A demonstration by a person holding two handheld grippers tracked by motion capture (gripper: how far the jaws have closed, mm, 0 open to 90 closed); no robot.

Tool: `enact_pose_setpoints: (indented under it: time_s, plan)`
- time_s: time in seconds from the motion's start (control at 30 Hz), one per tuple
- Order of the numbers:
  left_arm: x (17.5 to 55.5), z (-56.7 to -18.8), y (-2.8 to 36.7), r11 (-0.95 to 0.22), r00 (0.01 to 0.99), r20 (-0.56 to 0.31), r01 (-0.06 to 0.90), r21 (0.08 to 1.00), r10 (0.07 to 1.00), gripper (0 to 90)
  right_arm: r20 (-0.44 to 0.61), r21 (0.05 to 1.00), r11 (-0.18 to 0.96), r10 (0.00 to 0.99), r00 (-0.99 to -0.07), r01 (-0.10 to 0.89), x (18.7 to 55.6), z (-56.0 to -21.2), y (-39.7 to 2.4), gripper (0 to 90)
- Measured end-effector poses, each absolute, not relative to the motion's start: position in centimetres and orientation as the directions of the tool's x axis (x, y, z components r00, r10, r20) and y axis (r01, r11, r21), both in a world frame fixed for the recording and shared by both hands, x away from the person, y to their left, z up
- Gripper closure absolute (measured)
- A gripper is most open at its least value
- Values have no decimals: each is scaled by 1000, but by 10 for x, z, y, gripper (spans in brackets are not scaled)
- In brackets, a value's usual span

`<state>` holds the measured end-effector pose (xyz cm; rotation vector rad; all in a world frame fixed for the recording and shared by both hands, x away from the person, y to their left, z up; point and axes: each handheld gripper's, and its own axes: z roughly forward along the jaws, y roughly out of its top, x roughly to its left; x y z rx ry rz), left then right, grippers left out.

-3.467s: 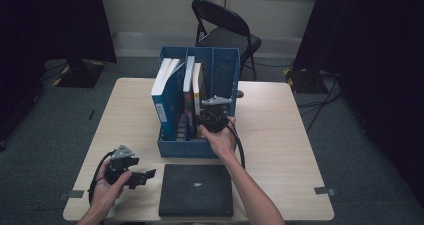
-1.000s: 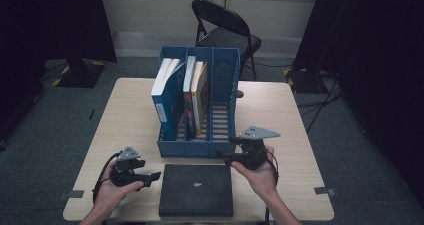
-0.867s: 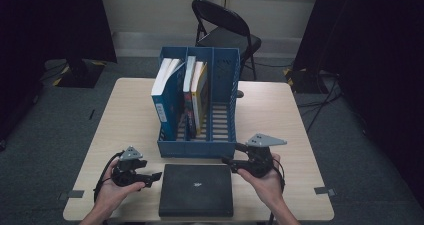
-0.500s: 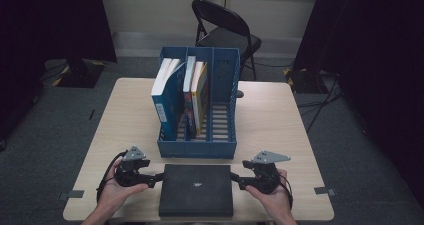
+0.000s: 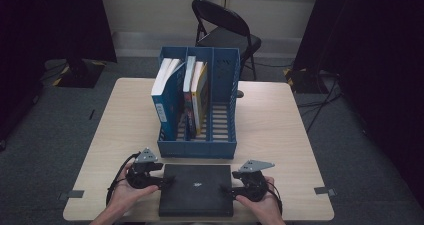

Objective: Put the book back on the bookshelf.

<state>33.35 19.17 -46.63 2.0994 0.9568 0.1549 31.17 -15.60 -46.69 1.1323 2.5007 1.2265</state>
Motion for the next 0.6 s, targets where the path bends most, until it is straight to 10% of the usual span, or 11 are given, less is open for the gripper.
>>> enact_pose_setpoints:
  time_s: [0.6]
  plan:
    - [342,-471,188,-375,715,-234,582,722,658,266,175,734,386,687,-705,559,311,-468,-151,322]
